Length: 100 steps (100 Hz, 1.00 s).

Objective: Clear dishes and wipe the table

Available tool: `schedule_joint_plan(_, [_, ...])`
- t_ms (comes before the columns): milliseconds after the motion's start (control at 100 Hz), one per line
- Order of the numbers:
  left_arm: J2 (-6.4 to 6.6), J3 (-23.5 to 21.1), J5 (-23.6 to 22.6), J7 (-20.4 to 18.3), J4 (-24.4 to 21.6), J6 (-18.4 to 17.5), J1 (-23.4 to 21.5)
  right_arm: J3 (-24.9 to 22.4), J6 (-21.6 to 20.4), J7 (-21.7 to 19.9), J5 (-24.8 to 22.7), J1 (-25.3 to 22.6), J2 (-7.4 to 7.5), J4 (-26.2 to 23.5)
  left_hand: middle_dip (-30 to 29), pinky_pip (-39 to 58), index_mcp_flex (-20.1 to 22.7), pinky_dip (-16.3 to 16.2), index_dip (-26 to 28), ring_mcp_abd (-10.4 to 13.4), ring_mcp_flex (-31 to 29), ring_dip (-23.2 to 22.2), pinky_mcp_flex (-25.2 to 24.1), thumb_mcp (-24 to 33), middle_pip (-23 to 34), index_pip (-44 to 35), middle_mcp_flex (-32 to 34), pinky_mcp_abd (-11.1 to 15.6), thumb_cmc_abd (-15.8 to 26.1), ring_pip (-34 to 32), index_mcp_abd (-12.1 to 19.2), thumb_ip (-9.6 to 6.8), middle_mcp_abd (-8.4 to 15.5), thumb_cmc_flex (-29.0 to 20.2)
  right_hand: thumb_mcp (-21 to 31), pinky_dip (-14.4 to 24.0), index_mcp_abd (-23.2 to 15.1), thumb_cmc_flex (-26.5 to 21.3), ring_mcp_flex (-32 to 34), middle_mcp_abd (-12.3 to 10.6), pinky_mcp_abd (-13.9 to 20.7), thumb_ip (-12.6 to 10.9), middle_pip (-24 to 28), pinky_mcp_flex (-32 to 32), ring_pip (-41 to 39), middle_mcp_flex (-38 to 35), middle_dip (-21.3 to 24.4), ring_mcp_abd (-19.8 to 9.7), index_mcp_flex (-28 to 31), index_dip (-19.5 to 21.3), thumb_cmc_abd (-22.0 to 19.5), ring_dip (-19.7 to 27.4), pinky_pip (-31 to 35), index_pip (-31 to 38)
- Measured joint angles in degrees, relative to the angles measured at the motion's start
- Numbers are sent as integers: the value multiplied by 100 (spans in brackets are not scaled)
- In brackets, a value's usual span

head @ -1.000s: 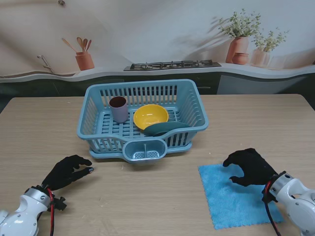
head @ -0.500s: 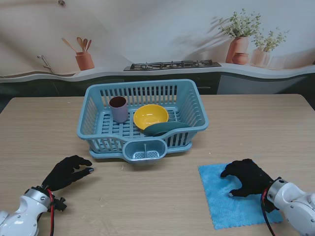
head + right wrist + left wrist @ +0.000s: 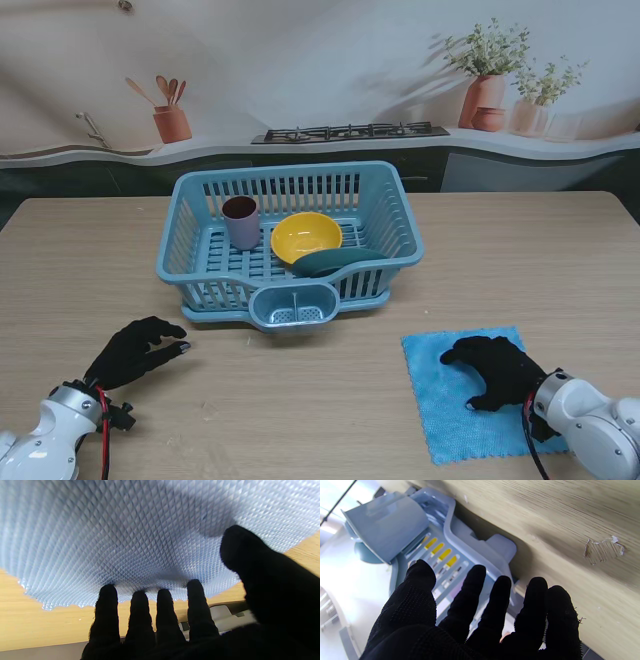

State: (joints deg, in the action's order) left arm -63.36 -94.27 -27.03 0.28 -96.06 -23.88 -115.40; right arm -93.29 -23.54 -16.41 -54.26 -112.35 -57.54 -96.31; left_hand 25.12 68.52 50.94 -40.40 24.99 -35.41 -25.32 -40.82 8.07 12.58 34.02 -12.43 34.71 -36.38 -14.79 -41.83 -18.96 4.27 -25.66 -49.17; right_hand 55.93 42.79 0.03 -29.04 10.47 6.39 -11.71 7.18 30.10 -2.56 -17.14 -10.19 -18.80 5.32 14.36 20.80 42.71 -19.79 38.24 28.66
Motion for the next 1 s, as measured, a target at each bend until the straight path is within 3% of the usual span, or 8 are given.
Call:
schedule_joint_plan(100, [-4, 0, -6, 36, 0, 0, -6, 85, -8, 167, -283, 61, 17, 26, 0, 0, 0, 0, 0, 0, -1, 0, -2, -51, 0, 0, 2, 0, 47, 0, 1, -1, 0, -4, 269, 3, -3, -246, -4, -10, 19, 0, 602, -475, -724, 5, -27, 33, -102, -14, 208, -108, 1603, 322])
schedule_joint_plan(290, [-13, -6, -14, 77, -6, -9, -27, 379, 71, 815, -453, 249, 39, 263, 0, -1, 0, 1, 0, 0, -1, 0, -10, -55, 0, 0, 2, 0, 48, 0, 1, -1, 1, -5, 804, -155, 42, -960, 240, 230, 728, 5, 1612, -1720, -2434, -565, -298, 369, 257, 65, 346, -582, 3914, 1648])
schedule_joint_plan(380, [-17, -11, -29, 105, -7, -11, -39, 499, 136, 1007, -526, 358, 36, 334, 0, -1, 0, 1, 0, 0, -2, 0, -11, -56, -49, 0, 68, 0, 48, 0, 2, -1, 2, -5, 1143, -343, 63, -1247, 1236, 307, 953, 5, 1747, -2569, -3791, -1122, -377, 201, 695, -10, 576, -1231, 4489, 2073])
schedule_joint_plan(410, [-18, -12, -37, 115, -8, -11, -43, 551, 174, 1076, -527, 399, 33, 364, 0, -2, 0, 1, 0, 0, -2, 0, -11, -57, -49, 0, 68, 0, 49, 0, 2, -1, 3, -5, 1280, -427, 63, -1340, 1742, 451, 1026, 231, 2026, -2869, -4049, -1320, -573, 81, 834, -8, 706, -1175, 4669, 2228])
schedule_joint_plan(480, [-20, -12, -44, 122, -10, -11, -48, 668, 340, 1238, -466, 458, 14, 421, 0, -2, 0, 2, 0, 1, -2, 0, -12, -58, -49, 0, 68, 0, 49, 0, 2, -1, 3, -5, 1462, -514, 63, -1534, 2575, 552, 1043, 599, 2402, -3450, -4365, -1745, -756, 43, 1151, 74, 911, -834, 4899, 2491])
schedule_joint_plan(660, [-23, -13, -40, 121, -20, -6, -58, 815, 670, 1439, -188, 523, -74, 509, 0, -7, 0, 59, 0, 1, -2, 0, -25, -126, -49, 0, 68, 0, 53, 0, 39, -1, 4, -8, 1644, -512, 48, -1724, 3644, 527, 989, 596, 3005, -4261, -4994, -2957, -786, -9, 1715, -809, 1045, -494, 5201, 3229])
schedule_joint_plan(840, [-24, -8, -40, 121, -22, 2, -60, 927, 783, 1614, -263, 594, -97, 589, 0, -80, 0, 60, 0, 1, -2, 0, -30, -192, -49, 0, 68, 1, 144, 2, 61, -1, 4, -9, 1644, -510, -82, -1736, 4334, 234, 709, 596, 2913, -4754, -5034, -4206, -787, 77, 1821, -1347, 1045, -292, 5277, 3986])
schedule_joint_plan(1000, [-24, -4, -28, 114, -22, 21, -59, 1217, 1082, 1814, -379, 891, -98, 785, 0, -80, 0, 68, 0, 1, -2, 0, -33, -254, -49, 0, 68, 1, 209, 4, 61, -1, 4, -10, 1638, -499, -649, -1736, 4781, 130, 422, 800, 2429, -5099, -4906, -5117, -787, 231, 2749, -1408, 1129, -378, 5316, 4513])
